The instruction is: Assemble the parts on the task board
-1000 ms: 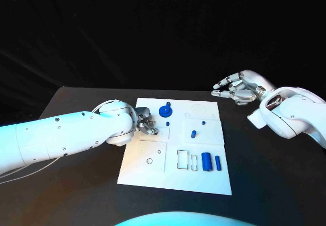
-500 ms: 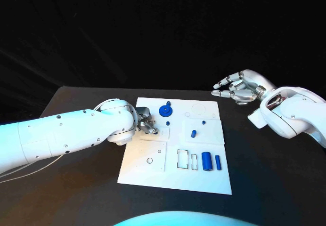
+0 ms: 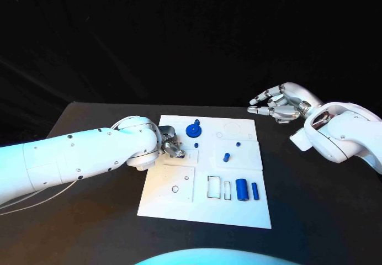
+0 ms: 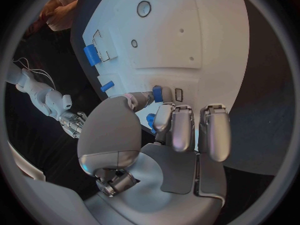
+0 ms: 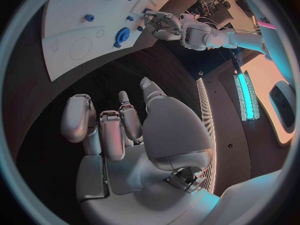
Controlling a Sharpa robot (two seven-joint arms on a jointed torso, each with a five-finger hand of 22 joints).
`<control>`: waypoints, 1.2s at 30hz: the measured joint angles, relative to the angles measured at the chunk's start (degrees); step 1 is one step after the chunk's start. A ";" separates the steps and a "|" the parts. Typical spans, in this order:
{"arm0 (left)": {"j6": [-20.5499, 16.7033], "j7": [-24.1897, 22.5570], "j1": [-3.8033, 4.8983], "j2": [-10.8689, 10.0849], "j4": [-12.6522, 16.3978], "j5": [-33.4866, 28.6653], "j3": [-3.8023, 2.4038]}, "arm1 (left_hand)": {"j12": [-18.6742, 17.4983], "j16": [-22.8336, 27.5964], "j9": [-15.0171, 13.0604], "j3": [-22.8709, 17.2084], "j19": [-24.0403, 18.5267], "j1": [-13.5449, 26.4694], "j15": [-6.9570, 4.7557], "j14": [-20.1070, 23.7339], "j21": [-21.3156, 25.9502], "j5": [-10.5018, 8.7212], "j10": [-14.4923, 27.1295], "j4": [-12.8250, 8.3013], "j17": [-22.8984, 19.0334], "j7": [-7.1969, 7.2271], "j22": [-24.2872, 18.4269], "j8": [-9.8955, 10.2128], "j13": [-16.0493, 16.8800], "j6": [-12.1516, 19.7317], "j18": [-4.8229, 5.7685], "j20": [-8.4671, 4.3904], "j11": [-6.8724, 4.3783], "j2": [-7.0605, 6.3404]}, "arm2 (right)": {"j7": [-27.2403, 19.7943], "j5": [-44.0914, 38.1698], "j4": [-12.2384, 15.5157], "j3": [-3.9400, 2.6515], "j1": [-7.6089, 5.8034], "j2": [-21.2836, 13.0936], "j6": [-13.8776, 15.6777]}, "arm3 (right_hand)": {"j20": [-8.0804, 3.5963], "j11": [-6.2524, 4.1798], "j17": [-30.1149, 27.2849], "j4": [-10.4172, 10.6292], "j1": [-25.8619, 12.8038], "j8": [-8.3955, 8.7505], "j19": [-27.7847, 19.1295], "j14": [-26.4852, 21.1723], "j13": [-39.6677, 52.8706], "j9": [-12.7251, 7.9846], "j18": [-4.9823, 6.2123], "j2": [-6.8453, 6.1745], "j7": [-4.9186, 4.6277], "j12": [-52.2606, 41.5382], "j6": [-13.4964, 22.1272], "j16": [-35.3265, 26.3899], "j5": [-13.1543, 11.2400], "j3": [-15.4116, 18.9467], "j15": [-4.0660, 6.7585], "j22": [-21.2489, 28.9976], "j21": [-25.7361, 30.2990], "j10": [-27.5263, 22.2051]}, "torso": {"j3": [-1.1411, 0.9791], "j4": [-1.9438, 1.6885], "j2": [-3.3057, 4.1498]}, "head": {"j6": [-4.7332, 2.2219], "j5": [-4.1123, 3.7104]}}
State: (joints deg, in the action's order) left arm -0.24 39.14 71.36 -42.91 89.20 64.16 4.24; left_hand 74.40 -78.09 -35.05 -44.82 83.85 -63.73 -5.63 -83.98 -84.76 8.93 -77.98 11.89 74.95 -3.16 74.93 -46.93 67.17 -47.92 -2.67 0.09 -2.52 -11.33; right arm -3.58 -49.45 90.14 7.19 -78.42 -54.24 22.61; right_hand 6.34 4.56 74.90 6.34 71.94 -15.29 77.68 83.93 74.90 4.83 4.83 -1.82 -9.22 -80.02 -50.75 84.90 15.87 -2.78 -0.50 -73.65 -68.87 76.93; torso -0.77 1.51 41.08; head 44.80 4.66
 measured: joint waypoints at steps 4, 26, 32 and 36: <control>-0.02 0.11 0.01 0.09 -0.13 -0.16 -0.02 | 0.00 0.00 0.00 0.08 0.21 0.52 0.00 0.00 0.00 0.00 0.00 -0.38 0.00 0.03 0.00 -0.06 0.00 -0.21 0.00 -0.21 0.00 -0.07 | 0.01 -0.02 0.04 0.00 0.00 -0.03 0.00 | 0.00 0.00 0.00 0.00 0.00 0.00 0.00 0.00 0.00 0.00 0.00 0.00 0.00 0.00 0.00 0.00 0.00 0.00 0.00 0.00 0.00 0.00 | 0.00 0.02 0.00 | -0.07 -0.08; -0.14 0.55 0.03 0.47 -0.62 -0.45 -0.05 | 0.38 0.00 0.20 4.35 0.21 1.82 0.00 0.00 0.00 0.03 -0.10 1.05 -0.02 2.05 -0.01 0.61 0.30 -2.26 -0.01 -0.20 -0.11 -0.46 | 0.03 -0.06 0.10 -0.01 -0.01 -0.10 0.01 | 0.00 0.00 0.04 0.00 0.00 0.00 0.00 0.00 0.00 -0.01 0.00 0.00 0.00 0.00 0.00 0.00 0.00 0.00 0.00 0.00 0.00 0.00 | 0.02 0.01 0.03 | -0.22 -0.36; -0.13 0.55 0.00 0.62 -0.75 -0.54 -0.02 | 0.38 0.01 0.44 5.55 0.21 2.10 0.00 0.00 0.00 0.03 -0.10 1.94 -0.02 2.13 -0.02 0.87 0.42 -2.36 -0.01 -0.20 -0.11 -0.30 | 0.03 -0.07 0.14 0.00 -0.01 -0.13 0.00 | 0.00 0.00 0.04 0.00 0.00 0.00 0.00 0.00 0.00 -0.01 0.00 0.00 0.00 0.00 0.00 0.00 0.00 0.00 0.00 0.00 0.00 0.00 | 0.00 0.02 0.03 | -0.24 -0.42; -0.12 0.55 0.00 0.67 -0.83 -0.60 -0.02 | 0.38 0.22 0.62 6.99 0.21 2.40 0.00 0.00 0.00 0.04 -0.10 3.05 -0.03 2.06 -0.02 0.89 0.42 -2.45 -0.01 -0.20 -0.11 0.00 | 0.03 -0.08 0.19 0.00 -0.01 -0.16 0.00 | 0.00 0.00 0.03 0.16 0.00 0.00 0.00 0.00 0.00 -0.01 0.00 0.00 0.00 0.00 0.00 0.00 0.00 0.16 0.00 0.06 0.00 0.00 | 0.00 0.02 0.03 | -0.25 -0.45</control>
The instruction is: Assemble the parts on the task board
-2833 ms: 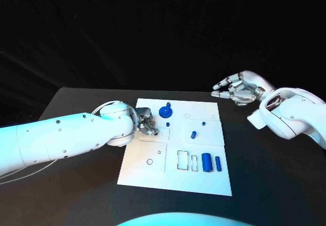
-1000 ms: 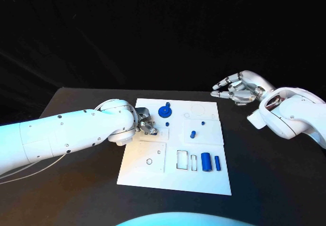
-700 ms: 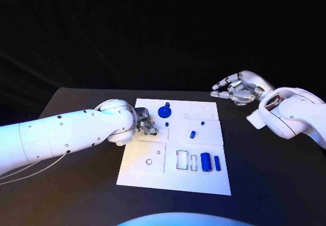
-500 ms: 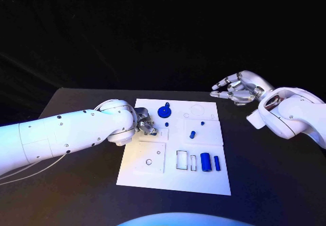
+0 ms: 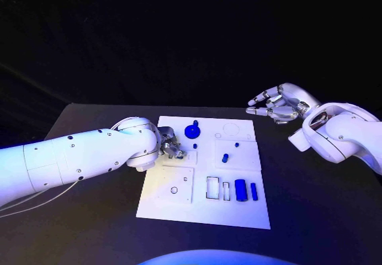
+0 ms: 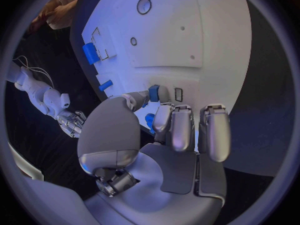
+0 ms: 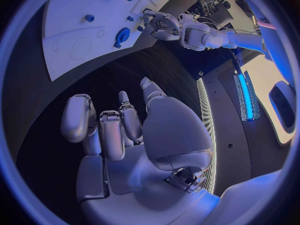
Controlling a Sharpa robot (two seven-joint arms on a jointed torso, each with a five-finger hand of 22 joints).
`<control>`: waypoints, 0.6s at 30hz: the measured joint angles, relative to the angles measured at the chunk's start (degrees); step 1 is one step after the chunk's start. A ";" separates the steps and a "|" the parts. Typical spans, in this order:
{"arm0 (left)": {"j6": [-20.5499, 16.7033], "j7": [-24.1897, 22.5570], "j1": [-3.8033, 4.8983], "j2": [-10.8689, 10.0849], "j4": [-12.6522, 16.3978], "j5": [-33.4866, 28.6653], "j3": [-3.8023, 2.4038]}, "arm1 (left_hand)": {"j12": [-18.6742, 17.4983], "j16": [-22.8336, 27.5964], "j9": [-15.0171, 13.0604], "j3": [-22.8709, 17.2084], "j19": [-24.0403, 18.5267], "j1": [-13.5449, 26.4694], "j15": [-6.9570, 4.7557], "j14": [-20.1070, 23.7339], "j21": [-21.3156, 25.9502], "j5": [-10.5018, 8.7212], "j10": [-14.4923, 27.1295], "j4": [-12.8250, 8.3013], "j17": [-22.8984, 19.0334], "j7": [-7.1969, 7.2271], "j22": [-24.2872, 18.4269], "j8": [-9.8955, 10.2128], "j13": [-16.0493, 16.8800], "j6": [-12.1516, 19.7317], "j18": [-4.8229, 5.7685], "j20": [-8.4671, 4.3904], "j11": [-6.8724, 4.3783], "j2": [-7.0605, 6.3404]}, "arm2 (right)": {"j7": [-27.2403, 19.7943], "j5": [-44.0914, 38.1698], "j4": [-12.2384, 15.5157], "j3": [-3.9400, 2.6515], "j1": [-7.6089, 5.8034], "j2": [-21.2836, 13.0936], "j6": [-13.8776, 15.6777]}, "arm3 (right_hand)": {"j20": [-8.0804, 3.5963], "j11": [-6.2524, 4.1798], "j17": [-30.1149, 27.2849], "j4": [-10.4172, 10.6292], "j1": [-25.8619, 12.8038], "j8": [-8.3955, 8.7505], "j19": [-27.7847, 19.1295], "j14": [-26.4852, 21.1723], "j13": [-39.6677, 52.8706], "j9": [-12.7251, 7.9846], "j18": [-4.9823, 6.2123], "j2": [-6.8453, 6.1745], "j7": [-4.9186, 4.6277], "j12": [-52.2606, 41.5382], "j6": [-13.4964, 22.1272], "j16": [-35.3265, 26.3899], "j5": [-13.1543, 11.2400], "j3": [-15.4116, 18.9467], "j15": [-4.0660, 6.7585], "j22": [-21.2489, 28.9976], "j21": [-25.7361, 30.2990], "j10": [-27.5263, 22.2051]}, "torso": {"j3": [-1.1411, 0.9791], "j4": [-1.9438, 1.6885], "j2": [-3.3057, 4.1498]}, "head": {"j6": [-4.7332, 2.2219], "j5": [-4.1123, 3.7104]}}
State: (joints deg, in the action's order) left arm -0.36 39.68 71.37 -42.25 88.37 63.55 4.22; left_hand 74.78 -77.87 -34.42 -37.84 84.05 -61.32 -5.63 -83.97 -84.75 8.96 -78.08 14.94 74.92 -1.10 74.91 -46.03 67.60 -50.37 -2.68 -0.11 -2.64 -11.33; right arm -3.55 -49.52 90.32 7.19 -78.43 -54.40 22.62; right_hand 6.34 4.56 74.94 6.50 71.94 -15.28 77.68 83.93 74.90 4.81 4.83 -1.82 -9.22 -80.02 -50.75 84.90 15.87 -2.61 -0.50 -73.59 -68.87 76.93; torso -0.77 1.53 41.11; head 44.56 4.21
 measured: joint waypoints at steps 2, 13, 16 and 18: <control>0.01 0.03 0.00 0.02 -0.05 -0.02 0.02 | 0.13 0.00 -0.01 0.98 0.00 0.20 0.00 0.00 0.00 0.00 0.00 0.46 0.00 0.20 0.00 0.04 0.00 -0.21 0.00 0.00 0.00 0.20 | 0.00 0.00 0.02 0.00 0.00 0.00 0.00 | 0.00 0.00 0.00 0.00 0.00 0.00 0.00 0.00 0.00 0.00 0.00 0.00 0.00 0.00 0.00 0.00 0.00 0.00 0.00 0.00 0.00 0.00 | 0.00 0.00 0.00 | 0.00 -0.01; 0.02 0.08 -0.01 0.11 -0.19 -0.12 0.02 | 0.23 0.00 0.00 2.64 0.00 0.22 0.00 0.00 0.00 0.00 0.00 1.32 -0.01 0.22 -0.01 0.34 0.07 -0.41 0.00 0.00 0.00 0.24 | 0.00 -0.02 0.02 0.00 0.00 -0.02 0.01 | 0.00 0.00 0.00 0.00 0.00 -0.23 0.00 0.00 0.00 0.05 0.00 0.00 0.00 0.00 0.00 0.00 0.00 0.00 0.00 0.00 0.00 0.00 | 0.03 -0.03 -0.02 | 0.04 -0.09; 0.02 0.08 -0.01 0.13 -0.24 -0.15 0.02 | 0.23 0.00 0.00 2.99 0.00 0.47 0.00 0.00 0.00 0.00 0.01 1.57 -0.01 0.21 -0.01 0.34 0.12 -0.42 0.00 0.00 0.00 0.49 | -0.01 -0.02 0.02 0.00 0.00 -0.02 0.01 | 0.00 0.00 -0.01 0.00 0.00 -0.24 0.00 0.00 0.00 0.05 0.00 0.00 0.00 0.00 0.00 0.00 0.00 0.00 0.00 0.00 0.00 0.00 | 0.03 -0.03 -0.02 | 0.03 -0.11; 0.03 0.08 -0.01 0.13 -0.27 -0.18 0.02 | 0.23 0.00 0.00 3.48 0.00 0.51 0.00 0.00 0.00 0.00 0.01 1.59 -0.01 0.21 -0.01 0.34 0.14 -0.42 0.00 0.00 0.00 0.54 | -0.01 -0.02 0.02 0.00 0.00 -0.02 0.01 | 0.00 0.00 -0.01 0.00 0.00 -0.24 0.00 0.00 0.00 0.05 0.00 0.00 0.00 0.00 0.00 0.00 0.00 0.00 0.00 0.00 0.00 0.00 | 0.04 -0.03 -0.02 | 0.03 -0.13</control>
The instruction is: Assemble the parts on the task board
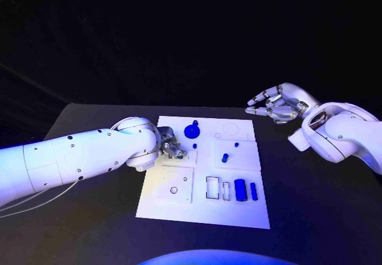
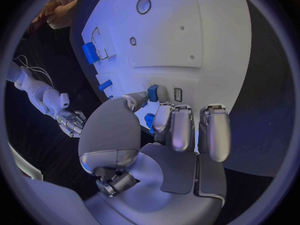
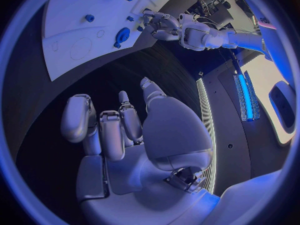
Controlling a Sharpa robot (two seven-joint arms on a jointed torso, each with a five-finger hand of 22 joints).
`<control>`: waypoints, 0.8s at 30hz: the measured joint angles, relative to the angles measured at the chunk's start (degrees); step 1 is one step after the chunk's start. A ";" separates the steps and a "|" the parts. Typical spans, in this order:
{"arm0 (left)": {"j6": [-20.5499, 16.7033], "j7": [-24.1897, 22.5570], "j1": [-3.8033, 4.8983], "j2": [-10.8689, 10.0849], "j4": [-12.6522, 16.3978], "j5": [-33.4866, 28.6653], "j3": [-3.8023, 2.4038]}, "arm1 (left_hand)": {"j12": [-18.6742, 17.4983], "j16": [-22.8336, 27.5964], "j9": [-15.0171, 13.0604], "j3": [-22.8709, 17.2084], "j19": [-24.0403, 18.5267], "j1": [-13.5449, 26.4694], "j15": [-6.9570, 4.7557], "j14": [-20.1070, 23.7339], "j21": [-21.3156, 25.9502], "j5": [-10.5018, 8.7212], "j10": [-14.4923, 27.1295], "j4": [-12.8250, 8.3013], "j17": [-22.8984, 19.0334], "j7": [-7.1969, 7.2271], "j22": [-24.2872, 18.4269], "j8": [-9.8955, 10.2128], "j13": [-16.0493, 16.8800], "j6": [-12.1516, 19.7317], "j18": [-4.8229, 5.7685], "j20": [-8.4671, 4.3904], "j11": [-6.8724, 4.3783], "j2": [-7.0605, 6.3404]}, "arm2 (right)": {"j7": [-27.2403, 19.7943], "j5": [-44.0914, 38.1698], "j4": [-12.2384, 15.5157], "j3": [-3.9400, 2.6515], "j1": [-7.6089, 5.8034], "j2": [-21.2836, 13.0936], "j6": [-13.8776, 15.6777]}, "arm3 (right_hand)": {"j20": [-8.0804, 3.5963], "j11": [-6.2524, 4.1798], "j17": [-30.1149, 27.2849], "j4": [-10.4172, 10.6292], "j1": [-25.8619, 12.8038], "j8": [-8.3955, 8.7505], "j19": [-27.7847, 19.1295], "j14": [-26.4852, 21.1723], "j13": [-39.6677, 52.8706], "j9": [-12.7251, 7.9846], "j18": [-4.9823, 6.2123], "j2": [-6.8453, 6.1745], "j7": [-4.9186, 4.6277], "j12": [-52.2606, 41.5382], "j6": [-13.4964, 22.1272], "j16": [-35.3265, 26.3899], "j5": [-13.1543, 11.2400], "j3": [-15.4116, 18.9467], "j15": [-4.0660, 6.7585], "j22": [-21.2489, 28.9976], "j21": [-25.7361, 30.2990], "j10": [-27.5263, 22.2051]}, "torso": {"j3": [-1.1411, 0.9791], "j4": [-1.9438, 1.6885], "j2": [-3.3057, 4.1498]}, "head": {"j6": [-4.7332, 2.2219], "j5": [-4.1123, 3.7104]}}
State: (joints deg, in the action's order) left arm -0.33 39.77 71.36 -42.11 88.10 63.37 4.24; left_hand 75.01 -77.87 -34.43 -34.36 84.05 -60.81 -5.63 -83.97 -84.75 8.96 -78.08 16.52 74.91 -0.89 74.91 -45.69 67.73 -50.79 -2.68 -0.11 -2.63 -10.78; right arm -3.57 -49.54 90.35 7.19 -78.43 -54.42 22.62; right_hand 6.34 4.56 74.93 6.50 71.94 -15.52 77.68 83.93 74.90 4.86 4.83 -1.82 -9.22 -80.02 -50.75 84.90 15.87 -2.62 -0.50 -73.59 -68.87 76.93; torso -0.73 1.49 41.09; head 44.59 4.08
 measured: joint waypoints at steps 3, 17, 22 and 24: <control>0.01 0.01 0.00 0.00 -0.02 -0.05 0.00 | 0.00 0.00 0.06 1.24 0.00 0.50 0.00 0.00 0.00 0.00 0.00 0.08 0.00 -0.20 0.00 0.35 0.00 -0.20 0.00 0.00 0.00 0.50 | -0.01 0.00 0.02 0.00 0.00 0.00 0.00 | 0.00 0.00 0.00 0.00 0.00 0.00 0.00 0.00 0.00 0.00 0.00 0.00 0.00 0.00 0.00 0.00 0.00 0.00 0.00 0.00 0.00 0.00 | 0.01 0.01 0.00 | -0.02 -0.01; 0.12 0.01 -0.02 0.00 -0.12 -0.34 0.01 | 0.21 0.00 0.26 8.78 0.00 1.73 0.00 0.00 0.00 0.00 0.00 0.21 -0.01 -0.21 0.00 0.68 0.07 -0.60 0.00 0.00 0.00 1.13 | -0.03 0.00 0.05 0.00 0.00 -0.08 0.00 | -0.21 -0.21 -0.01 0.17 0.00 0.01 -0.21 0.00 0.00 0.00 0.00 0.00 0.00 0.00 0.00 0.00 0.00 0.17 0.00 0.07 0.00 -0.21 | -0.01 0.01 0.00 | 0.07 -0.03; 0.13 0.00 -0.04 -0.07 -0.12 -0.40 0.00 | 0.21 0.00 0.27 9.63 0.00 1.73 0.00 0.00 0.00 0.00 0.00 0.19 0.00 -0.01 0.01 0.69 0.33 -0.80 0.00 0.00 0.00 1.13 | -0.04 -0.01 0.08 0.00 0.00 -0.26 0.00 | -0.21 -0.21 -0.01 0.17 0.00 0.01 -0.21 0.00 0.00 -0.01 0.00 0.00 0.00 0.00 0.00 0.00 0.00 0.17 0.00 0.07 0.00 -0.21 | -0.01 0.01 0.00 | 0.07 -0.09; 0.13 -0.03 -0.05 -0.10 -0.12 -0.42 -0.02 | 0.43 0.00 0.27 9.98 0.00 1.73 0.00 0.00 0.00 0.00 0.00 0.18 0.03 -0.01 0.04 0.68 0.36 -0.80 0.00 0.00 0.00 1.13 | -0.04 -0.01 0.09 0.00 0.00 -0.32 0.01 | -0.21 -0.21 -0.01 0.33 0.00 0.01 -0.21 0.00 0.00 -0.01 0.00 0.00 0.00 0.00 0.00 0.00 0.00 0.33 0.00 0.07 0.21 -0.21 | -0.01 0.01 0.00 | 0.07 -0.09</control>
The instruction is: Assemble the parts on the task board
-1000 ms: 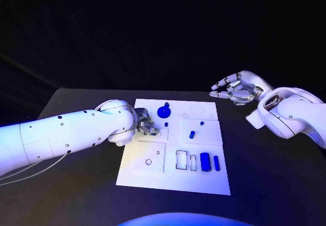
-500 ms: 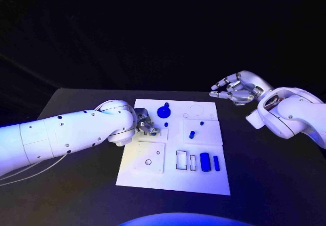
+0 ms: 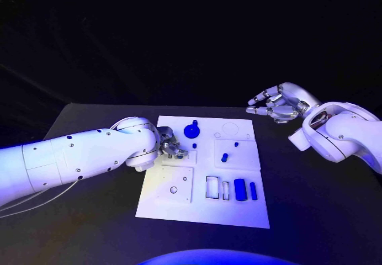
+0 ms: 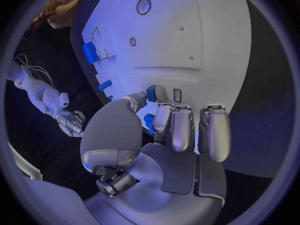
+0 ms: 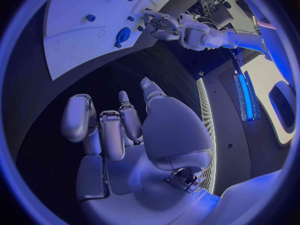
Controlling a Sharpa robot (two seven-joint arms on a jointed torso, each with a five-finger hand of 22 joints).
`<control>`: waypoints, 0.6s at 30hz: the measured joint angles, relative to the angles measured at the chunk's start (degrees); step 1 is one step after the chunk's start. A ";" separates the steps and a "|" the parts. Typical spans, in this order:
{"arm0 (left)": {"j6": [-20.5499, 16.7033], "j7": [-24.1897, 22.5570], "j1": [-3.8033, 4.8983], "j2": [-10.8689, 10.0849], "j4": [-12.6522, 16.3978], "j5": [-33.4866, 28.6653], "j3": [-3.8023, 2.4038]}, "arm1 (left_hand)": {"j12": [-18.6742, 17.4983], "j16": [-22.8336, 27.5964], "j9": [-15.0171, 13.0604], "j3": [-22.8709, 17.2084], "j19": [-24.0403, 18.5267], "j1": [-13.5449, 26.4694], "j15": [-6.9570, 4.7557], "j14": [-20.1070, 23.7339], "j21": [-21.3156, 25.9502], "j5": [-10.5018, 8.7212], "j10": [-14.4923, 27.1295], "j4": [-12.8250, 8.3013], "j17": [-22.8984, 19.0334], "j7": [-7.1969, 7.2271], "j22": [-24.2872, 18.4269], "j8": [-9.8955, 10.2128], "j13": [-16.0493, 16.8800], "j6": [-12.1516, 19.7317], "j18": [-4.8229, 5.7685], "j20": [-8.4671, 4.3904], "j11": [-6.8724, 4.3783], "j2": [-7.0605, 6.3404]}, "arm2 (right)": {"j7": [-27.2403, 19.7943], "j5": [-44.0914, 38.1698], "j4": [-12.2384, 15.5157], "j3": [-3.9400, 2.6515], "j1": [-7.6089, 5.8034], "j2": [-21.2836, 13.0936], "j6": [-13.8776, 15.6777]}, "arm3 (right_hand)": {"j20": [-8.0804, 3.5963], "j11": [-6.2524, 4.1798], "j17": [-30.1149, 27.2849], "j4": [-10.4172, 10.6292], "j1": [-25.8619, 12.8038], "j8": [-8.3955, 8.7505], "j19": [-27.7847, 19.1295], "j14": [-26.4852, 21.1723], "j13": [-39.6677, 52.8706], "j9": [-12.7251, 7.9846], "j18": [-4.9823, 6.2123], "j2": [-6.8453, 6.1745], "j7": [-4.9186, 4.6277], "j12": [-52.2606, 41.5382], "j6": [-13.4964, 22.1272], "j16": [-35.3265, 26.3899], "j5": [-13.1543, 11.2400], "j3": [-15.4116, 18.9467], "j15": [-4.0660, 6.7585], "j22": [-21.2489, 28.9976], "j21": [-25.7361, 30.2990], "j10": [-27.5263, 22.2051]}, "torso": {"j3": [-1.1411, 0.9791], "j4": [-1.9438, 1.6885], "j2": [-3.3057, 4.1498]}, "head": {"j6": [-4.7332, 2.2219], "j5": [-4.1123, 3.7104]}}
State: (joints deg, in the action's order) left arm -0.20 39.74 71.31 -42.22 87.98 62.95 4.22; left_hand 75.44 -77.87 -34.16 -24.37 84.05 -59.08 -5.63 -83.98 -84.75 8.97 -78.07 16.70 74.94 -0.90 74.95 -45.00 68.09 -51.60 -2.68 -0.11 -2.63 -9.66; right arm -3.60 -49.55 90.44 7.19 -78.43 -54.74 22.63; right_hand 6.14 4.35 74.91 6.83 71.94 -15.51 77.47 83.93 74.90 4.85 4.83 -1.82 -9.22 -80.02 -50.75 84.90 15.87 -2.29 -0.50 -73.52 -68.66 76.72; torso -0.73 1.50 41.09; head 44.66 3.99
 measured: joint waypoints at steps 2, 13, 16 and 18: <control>-0.01 -0.01 -0.02 -0.05 0.03 -0.04 -0.04 | 0.01 0.00 0.00 0.34 0.00 0.00 0.00 0.00 0.00 0.00 0.00 0.07 0.01 0.00 0.00 0.00 0.00 -0.24 0.00 0.00 0.00 0.00 | 0.00 0.00 0.01 0.00 0.00 -0.05 0.00 | 0.00 0.00 0.00 0.00 0.00 0.00 0.00 0.00 0.00 0.00 0.00 0.00 0.00 0.00 0.00 0.00 0.00 0.01 0.00 0.00 0.00 0.00 | 0.00 0.00 0.01 | 0.00 -0.01; 0.33 0.10 -0.42 -0.53 0.71 -0.35 -1.27 | 0.01 0.00 -0.03 6.65 0.00 0.75 0.00 0.00 0.00 0.00 -0.12 0.11 0.00 0.00 0.00 0.34 0.04 -0.40 0.00 0.00 -0.12 0.76 | -0.02 -0.01 -0.03 0.00 0.00 -0.07 0.01 | 0.00 0.00 0.00 0.23 -0.09 -0.21 0.00 0.00 0.00 -0.01 0.00 -0.05 0.21 0.00 0.21 -0.23 0.00 0.23 0.00 0.07 0.00 0.00 | 0.03 0.00 0.02 | 0.07 0.03; 0.44 0.14 -0.28 -0.84 1.17 -0.40 -1.79 | 0.01 0.00 -0.11 9.05 0.00 1.13 -0.20 -0.20 0.00 0.00 -0.16 0.11 0.00 0.00 -0.01 0.34 0.04 -0.40 0.00 0.00 -0.16 1.13 | -0.02 -0.02 -0.08 0.00 0.00 -0.02 0.02 | 0.00 0.00 0.00 0.23 -0.40 -0.21 0.00 0.00 0.00 -0.01 0.00 -0.07 0.21 0.00 0.21 -0.23 0.00 0.23 0.00 0.07 0.00 0.00 | 0.03 0.02 0.01 | 0.06 0.03; 0.48 0.16 -0.07 -1.04 1.41 -0.42 -2.00 | 0.01 0.00 -0.11 10.28 0.00 1.43 -0.20 -0.20 0.00 0.00 -0.16 0.11 0.00 0.00 -0.01 0.34 0.04 -0.40 0.00 0.00 -0.16 1.44 | -0.02 -0.02 -0.11 0.00 0.00 0.00 0.02 | 0.00 0.00 -0.01 0.23 -0.47 -0.21 0.00 0.00 0.00 -0.01 0.00 0.01 0.21 0.00 0.21 -0.23 0.00 0.23 0.00 0.07 0.00 0.00 | 0.03 0.03 0.01 | 0.00 0.03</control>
State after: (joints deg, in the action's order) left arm 0.28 39.90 71.23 -43.26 89.39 62.53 2.22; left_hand 75.44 -77.87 -34.27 -14.10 84.05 -57.65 -5.83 -84.18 -84.75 8.97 -78.23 16.81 74.94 -0.90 74.94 -44.66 68.13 -51.99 -2.68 -0.11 -2.79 -8.22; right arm -3.63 -49.57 90.33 7.19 -78.43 -54.74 22.65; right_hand 6.14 4.35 74.91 7.06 71.47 -15.73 77.47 83.93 74.90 4.84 4.83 -1.82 -9.01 -80.02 -50.55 84.68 15.87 -2.06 -0.50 -73.45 -68.67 76.72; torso -0.70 1.53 41.10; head 44.66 4.02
